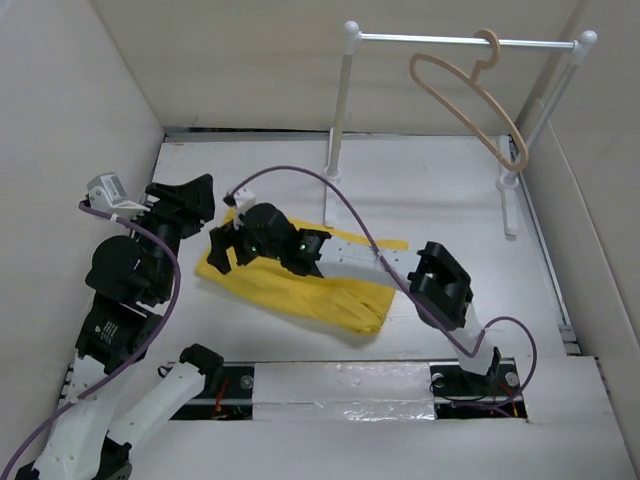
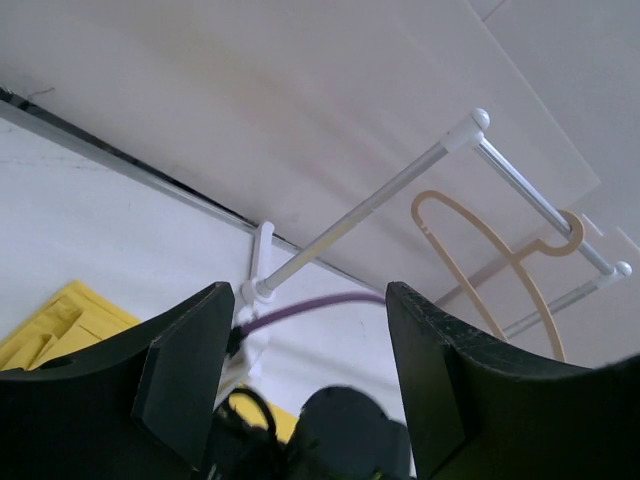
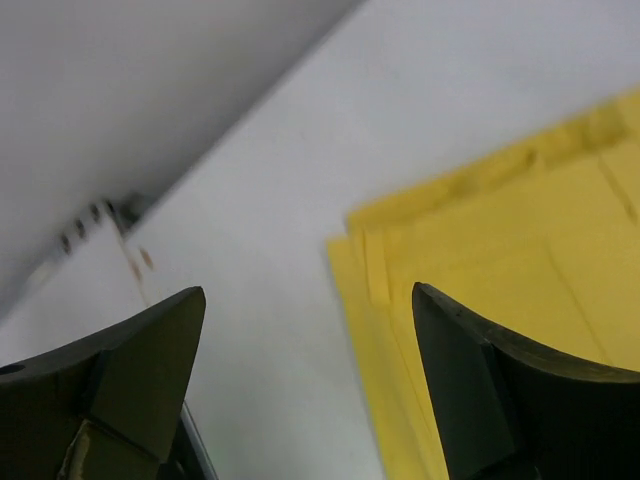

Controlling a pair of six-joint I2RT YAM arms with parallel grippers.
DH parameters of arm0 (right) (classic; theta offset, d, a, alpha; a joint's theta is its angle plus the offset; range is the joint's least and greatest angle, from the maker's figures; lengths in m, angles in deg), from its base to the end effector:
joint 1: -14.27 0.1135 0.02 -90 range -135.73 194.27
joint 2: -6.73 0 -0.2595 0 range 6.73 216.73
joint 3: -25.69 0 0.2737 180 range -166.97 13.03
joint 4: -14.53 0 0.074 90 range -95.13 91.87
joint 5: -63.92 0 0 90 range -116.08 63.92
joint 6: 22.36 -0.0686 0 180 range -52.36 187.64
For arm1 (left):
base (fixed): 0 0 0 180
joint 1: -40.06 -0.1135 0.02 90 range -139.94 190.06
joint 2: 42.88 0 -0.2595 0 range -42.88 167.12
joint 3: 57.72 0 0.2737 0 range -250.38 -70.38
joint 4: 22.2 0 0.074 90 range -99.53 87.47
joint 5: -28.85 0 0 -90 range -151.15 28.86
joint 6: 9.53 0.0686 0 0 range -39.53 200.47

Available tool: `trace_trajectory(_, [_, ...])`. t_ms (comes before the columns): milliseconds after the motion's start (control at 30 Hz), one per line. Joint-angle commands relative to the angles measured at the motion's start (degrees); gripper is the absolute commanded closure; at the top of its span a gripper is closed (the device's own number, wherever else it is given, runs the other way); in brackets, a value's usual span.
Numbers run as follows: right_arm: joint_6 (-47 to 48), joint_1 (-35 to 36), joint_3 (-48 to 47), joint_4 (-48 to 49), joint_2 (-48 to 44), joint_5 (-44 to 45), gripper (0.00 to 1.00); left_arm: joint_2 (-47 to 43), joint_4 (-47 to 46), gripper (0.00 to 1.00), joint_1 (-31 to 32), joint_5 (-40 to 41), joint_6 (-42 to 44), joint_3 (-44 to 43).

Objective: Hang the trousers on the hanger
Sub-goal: Fold the trousers at the center of the board.

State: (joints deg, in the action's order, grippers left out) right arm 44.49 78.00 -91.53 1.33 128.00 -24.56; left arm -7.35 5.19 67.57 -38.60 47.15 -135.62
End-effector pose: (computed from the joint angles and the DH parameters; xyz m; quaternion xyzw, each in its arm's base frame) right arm 0.2512 0.5048 0.2737 -0.2718 0.7579 0.4000 0.4379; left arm 0.1396 -0.0430 0.4843 -0.1852 0.5885 -0.2912 0.7311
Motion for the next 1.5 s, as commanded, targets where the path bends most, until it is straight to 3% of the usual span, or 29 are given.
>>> trace_trajectory(0, [0.7, -0.7, 9.2, 6.3, -10.9, -2.1, 0.08, 0.3, -0.3, 0.40, -0.3, -0.2, 1.2, 1.1])
trace_trajectory(67, [0.8, -1.4, 22.6, 11.2, -20.4, -1.8, 0.09, 0.9, -2.0, 0.39, -0.3, -2.9, 0.1, 4.4])
trace_trajectory(167, [1.8, -1.4, 38.3, 15.5, -29.3, 3.3, 0.29, 2.2, -5.9, 0.39, -0.3, -7.1, -2.2, 12.0])
trace_trajectory(200, [2.0, -1.4, 41.6, 15.7, -34.2, 5.8, 0.63, 2.7, -6.8, 0.39, -0.3, -7.4, -3.0, 14.1])
trace_trajectory(267, [1.7, -0.9, 47.2, 15.8, -38.6, 8.1, 0.95, 4.9, -9.3, 0.38, -0.3, -8.9, -4.7, 20.5])
trace_trajectory(300, [1.4, -0.9, 52.2, 15.0, -42.9, 10.1, 1.00, 5.8, -9.5, 0.38, -0.3, -9.3, -5.7, 22.2])
trace_trajectory(433, [-0.2, 0.3, 65.7, 17.9, -53.5, 13.4, 1.00, 9.5, -19.9, 0.38, -0.3, -15.4, -9.0, 33.7])
trace_trajectory(533, [-3.8, 1.5, 75.2, 20.0, -59.1, 18.7, 1.00, 15.9, -24.6, 0.38, 2.1, -17.0, -10.1, 35.7])
trace_trajectory(667, [-5.3, -1.1, 79.6, 15.4, -63.7, 20.5, 1.00, 24.2, -28.7, 0.38, 3.5, -16.9, -11.4, 36.1])
trace_trajectory(767, [-6.8, -1.7, 81.7, 11.3, -64.2, 19.1, 1.00, 28.8, -32.0, 0.38, 1.9, -16.6, -12.7, 37.3])
trace_trajectory(1000, [-21.5, 8.4, 94.2, 18.3, -59.9, 20.6, 1.00, 31.4, -38.4, 0.40, -6.9, -18.1, -17.2, 43.8])
trace_trajectory(1200, [-28.6, 14.1, 95.6, 16.1, -57.8, 26.4, 1.00, 29.8, -39.1, 0.39, -12.0, -21.4, -15.9, 45.3])
trace_trajectory(1333, [-27.5, 16.1, 91.9, 6.1, -61.7, 29.2, 1.00, 26.7, -36.8, 0.40, -12.0, -22.3, -13.8, 43.0])
trace_trajectory(1467, [-25.7, 18.4, 85.1, -5.9, -70.9, 33.3, 1.00, 21.8, -33.4, 0.43, -7.5, -19.3, -11.6, 40.2])
